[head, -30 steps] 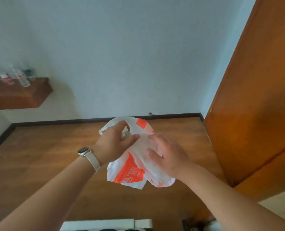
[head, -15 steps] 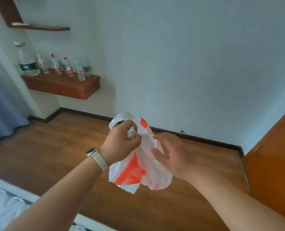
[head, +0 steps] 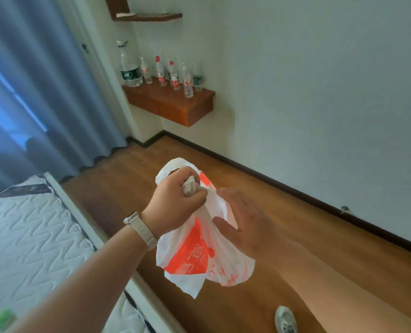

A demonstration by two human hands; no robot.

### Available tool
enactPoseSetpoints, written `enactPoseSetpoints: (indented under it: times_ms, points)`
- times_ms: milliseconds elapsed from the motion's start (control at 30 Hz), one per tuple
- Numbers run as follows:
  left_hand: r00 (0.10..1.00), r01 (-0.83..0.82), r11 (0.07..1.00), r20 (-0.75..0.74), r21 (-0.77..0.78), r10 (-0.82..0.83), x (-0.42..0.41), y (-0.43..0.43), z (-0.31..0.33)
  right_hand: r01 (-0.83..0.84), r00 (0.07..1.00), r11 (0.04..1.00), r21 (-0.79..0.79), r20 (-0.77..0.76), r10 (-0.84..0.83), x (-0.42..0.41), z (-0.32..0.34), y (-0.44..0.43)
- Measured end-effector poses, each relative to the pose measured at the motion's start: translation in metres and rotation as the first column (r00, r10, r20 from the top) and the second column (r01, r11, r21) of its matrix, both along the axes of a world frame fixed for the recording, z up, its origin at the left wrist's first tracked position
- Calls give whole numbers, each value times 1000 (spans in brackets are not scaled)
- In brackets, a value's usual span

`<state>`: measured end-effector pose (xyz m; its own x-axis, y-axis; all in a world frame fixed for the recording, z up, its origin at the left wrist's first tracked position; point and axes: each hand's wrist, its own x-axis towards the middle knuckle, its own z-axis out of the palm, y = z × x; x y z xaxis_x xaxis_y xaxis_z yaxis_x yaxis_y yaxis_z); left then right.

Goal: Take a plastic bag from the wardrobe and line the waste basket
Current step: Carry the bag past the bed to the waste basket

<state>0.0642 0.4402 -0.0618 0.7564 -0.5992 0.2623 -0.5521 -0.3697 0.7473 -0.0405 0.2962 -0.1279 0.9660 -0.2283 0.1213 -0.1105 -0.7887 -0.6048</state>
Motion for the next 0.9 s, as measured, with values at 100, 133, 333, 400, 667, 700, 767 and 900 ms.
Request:
enactPoseSetpoints:
  times_ms: [100,133,333,400,667,700,767,900]
  points:
    - [991,-128,992,-26,13,128,21,-47,-2,-85,995,995,44,-39,87,30,-11,-52]
    - [985,-165,986,-40,14,165,27,-64,-2,-110,993,993,51,-39,112,39,-13,-70]
    - [965,-260,964,0,61,261,63,-158,6,-224,971,969,104,-63,232,94,-14,-172]
    - [961,-277,959,10,60,277,75,-184,9,-256,962,961,108,-70,264,107,-13,-198]
    - [939,-345,937,7,49,345,107,-234,24,-278,955,948,155,-65,290,144,0,-250]
    - [938,-348,937,13,38,348,111,-236,26,-277,956,948,159,-58,289,149,2,-251]
    - [934,-358,934,16,13,357,119,-236,30,-281,956,948,149,-42,290,161,4,-250]
    - [922,-387,922,14,-28,387,145,-230,33,-307,949,946,105,-36,313,194,11,-245]
